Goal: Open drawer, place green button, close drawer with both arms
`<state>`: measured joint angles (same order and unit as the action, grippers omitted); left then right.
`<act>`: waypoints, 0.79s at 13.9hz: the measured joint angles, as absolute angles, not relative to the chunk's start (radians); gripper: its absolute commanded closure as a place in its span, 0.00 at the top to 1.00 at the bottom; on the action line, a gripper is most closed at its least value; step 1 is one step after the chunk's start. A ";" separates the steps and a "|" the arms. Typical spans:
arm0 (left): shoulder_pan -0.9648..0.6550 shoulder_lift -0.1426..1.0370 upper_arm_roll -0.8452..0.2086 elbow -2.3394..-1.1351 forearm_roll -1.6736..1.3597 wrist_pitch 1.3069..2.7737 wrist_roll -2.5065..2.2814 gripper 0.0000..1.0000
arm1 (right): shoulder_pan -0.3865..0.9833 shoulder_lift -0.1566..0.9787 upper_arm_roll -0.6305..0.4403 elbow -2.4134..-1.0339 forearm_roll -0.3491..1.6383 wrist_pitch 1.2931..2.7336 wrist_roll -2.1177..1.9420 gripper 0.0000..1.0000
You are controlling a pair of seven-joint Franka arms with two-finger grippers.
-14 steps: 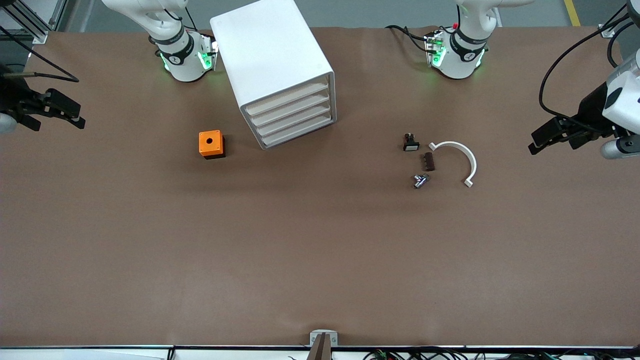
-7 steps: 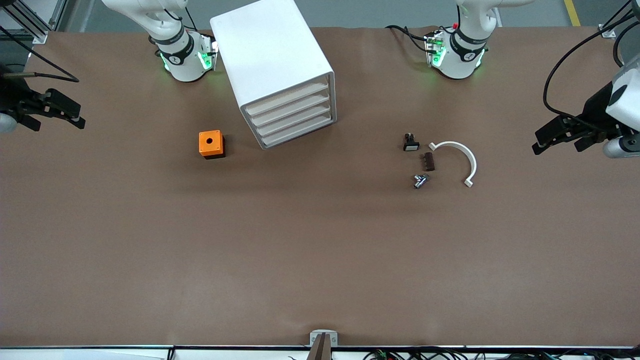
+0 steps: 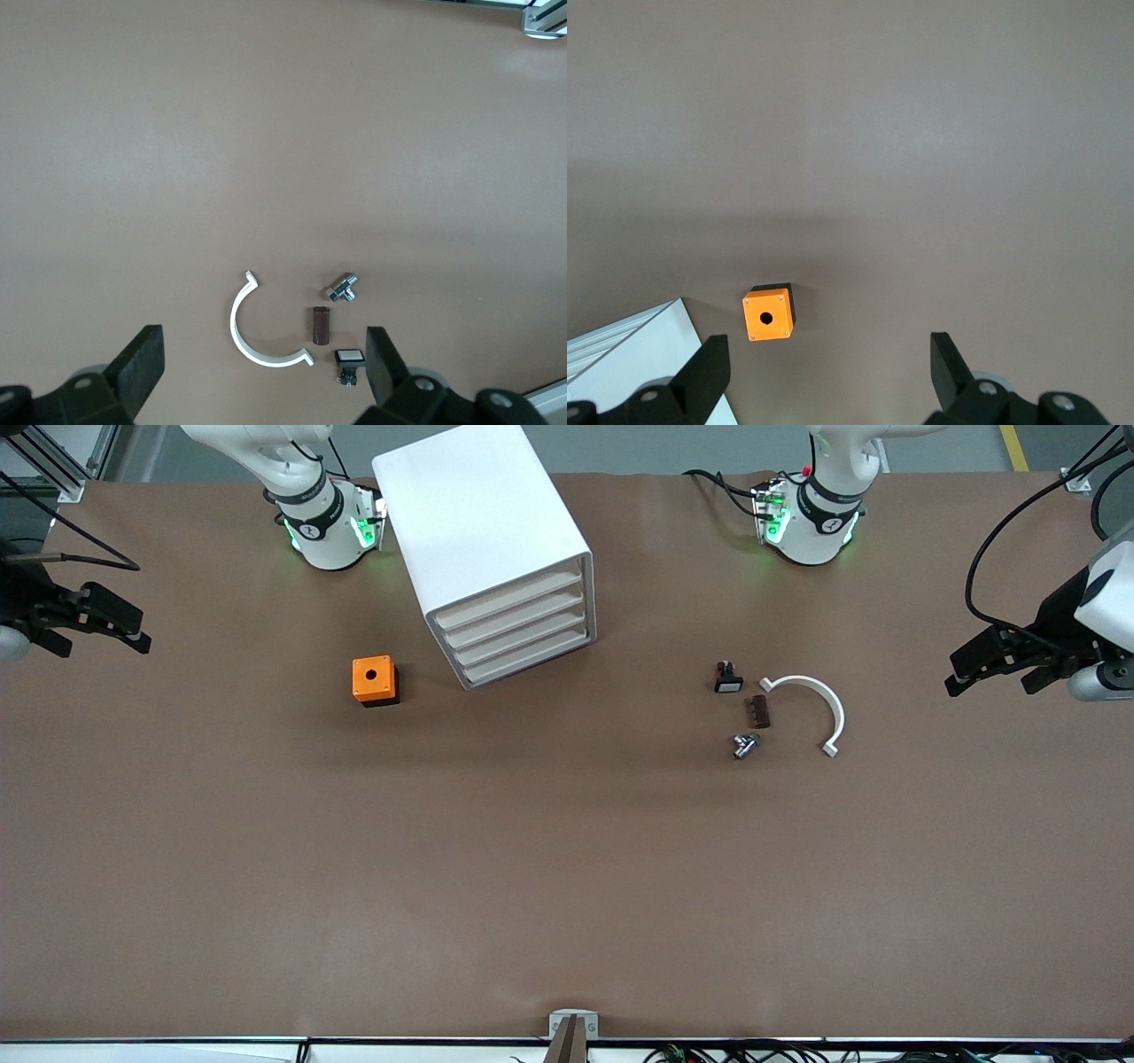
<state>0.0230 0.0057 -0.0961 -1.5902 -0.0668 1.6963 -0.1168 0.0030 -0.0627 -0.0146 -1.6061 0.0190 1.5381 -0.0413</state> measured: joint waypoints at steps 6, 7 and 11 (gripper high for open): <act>0.023 0.006 -0.096 -1.560 -0.067 1.655 -0.115 1.00 | 0.003 -0.063 -0.014 -1.606 0.019 1.540 -0.041 1.00; 0.023 0.006 -0.096 -1.560 -0.067 1.655 -0.115 1.00 | 0.003 -0.063 -0.014 -1.606 0.019 1.542 -0.041 1.00; 0.023 0.006 -0.097 -1.558 -0.067 1.655 -0.115 1.00 | 0.006 -0.063 -0.012 -1.606 0.019 1.546 -0.041 1.00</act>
